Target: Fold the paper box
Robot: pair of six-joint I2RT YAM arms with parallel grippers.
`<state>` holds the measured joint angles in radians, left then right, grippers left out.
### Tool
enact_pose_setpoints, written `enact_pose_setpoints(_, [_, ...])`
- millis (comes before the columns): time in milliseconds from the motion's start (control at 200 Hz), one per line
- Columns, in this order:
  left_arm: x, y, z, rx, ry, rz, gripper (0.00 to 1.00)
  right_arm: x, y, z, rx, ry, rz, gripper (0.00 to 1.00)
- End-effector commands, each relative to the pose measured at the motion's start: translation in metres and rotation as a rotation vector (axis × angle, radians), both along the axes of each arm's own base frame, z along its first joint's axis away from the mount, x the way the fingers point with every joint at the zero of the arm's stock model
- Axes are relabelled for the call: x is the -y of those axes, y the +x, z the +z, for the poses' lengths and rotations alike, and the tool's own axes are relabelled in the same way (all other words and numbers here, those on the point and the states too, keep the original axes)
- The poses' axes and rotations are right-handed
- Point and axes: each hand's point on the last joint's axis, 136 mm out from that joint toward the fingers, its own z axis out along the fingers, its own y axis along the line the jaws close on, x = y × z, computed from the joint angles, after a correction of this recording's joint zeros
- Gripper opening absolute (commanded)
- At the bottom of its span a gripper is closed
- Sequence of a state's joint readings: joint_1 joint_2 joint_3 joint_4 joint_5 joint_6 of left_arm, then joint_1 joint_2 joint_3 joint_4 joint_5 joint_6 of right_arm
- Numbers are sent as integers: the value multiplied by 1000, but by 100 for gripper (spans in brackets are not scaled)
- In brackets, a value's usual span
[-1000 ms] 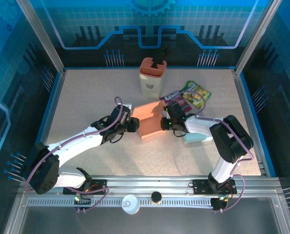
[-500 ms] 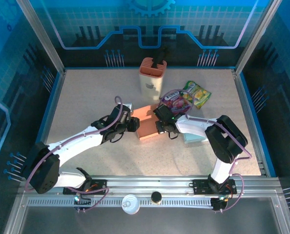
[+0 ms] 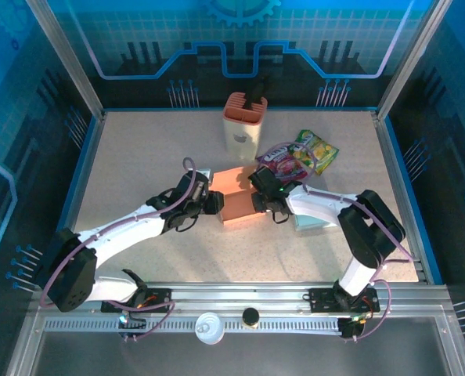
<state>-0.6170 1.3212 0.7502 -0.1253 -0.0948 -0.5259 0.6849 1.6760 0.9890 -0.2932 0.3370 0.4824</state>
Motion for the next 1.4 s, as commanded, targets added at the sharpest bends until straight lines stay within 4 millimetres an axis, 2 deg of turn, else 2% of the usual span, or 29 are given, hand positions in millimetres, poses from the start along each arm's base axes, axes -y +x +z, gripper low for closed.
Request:
enact_pose_setpoints(0, [1,-2,-1,-10,-29,2,34,0,11,13,41,38,-35,39])
enact_pose_setpoints(100, [2,-2,0,-8,-30,1,34,-2,18,6,32,30,-44,39])
enact_pose_setpoints(295, [2,-2,2,-6,-25,-6,33,-4,33,-9,31,-22,-53,30])
enact_pose_setpoints(435, [2,-2,2,-6,-21,-7,33,-4,33,-22,18,-74,-58,18])
enact_pose_setpoints(565, [2,-1,6,5,-22,-7,33,3,29,-28,28,-116,-75,0])
enact_pose_setpoints(1076, [-10,-2,17,32,14,23,37,18,3,-26,19,-348,-225,0])
enact_pose_setpoints(1311, [-22,-6,25,57,32,46,40,6,-8,-22,8,-329,-226,0])
enact_pose_setpoints(1396, [-27,-7,28,62,36,53,42,1,-12,-18,7,-300,-225,15])
